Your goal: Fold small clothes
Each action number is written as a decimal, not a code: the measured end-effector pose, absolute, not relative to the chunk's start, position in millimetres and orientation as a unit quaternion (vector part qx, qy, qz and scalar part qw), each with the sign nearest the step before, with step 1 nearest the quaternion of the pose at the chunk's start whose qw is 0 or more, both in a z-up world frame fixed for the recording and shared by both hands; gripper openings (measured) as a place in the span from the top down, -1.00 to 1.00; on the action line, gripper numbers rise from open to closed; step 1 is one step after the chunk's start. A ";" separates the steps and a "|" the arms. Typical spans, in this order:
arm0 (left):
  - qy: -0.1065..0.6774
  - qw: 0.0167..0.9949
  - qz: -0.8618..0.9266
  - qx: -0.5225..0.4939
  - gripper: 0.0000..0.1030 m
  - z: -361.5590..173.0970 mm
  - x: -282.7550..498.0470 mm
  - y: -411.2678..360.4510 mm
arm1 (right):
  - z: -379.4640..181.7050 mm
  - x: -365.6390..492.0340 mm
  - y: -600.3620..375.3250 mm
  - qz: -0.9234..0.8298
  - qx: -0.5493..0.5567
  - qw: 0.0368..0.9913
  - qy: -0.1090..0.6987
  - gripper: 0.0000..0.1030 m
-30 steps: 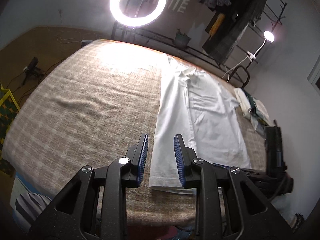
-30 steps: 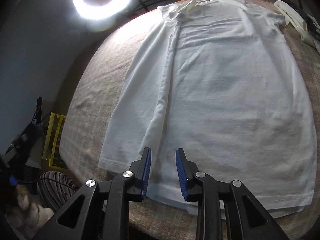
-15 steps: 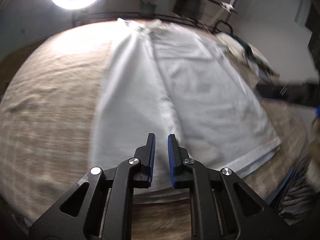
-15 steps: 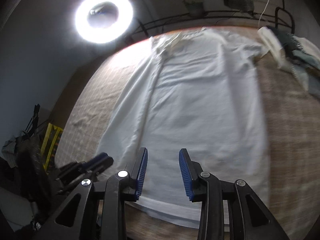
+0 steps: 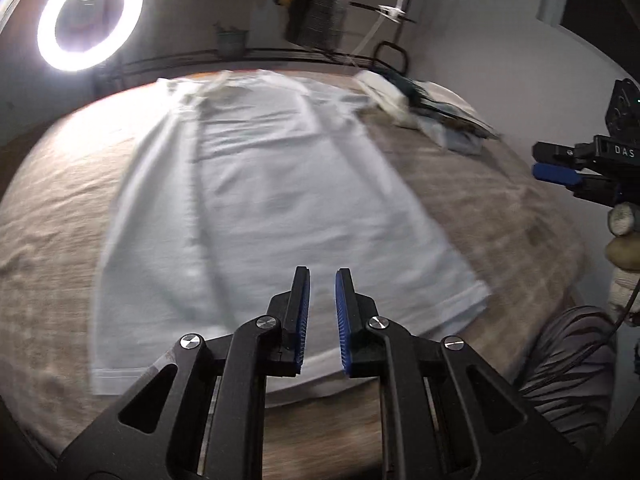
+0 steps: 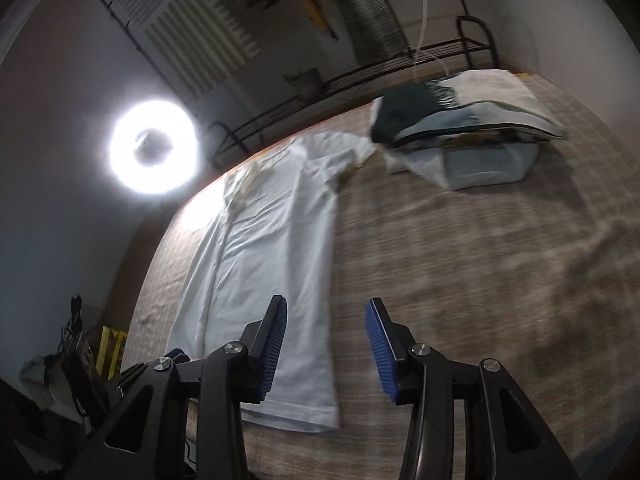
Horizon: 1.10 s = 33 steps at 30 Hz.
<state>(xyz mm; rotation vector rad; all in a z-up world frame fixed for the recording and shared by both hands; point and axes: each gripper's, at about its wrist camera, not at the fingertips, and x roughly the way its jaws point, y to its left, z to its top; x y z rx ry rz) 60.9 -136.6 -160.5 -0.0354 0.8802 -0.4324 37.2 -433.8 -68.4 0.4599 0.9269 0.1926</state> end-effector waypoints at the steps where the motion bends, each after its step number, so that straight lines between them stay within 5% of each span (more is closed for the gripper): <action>1: 0.424 0.878 -0.222 -0.015 0.78 -161.7 60.8 -151.8 | -67.9 34.4 -443.7 0.089 0.224 0.865 0.441 0.15; 6: 0.421 0.862 -0.281 0.033 0.76 -166.2 48.1 -221.6 | -62.7 21.3 -479.4 0.082 0.219 0.871 0.433 0.15; 11: 0.425 0.846 -0.311 0.084 0.16 -175.1 33.1 -269.3 | -62.2 17.2 -511.7 0.084 0.236 0.869 0.427 0.15; 17: 0.435 0.851 -0.271 0.118 0.15 -188.5 41.7 -280.1 | -68.1 31.4 -525.4 0.097 0.248 0.865 0.426 0.15; 18: 0.439 0.851 -0.264 0.117 0.20 -191.5 45.7 -279.3 | -69.6 35.9 -524.7 0.101 0.250 0.863 0.426 0.15; 20: 0.449 0.846 -0.271 0.097 0.89 -194.2 53.9 -272.4 | -72.2 49.3 -520.1 0.111 0.256 0.859 0.429 0.15; 24: 0.450 0.844 -0.284 0.066 0.95 -184.0 58.0 -258.2 | -76.9 83.0 -501.7 0.130 0.261 0.852 0.435 -0.10; 33: 0.448 0.842 -0.297 -0.033 0.96 -161.7 63.7 -215.8 | -117.8 206.1 -449.3 0.146 0.314 0.805 0.482 -0.13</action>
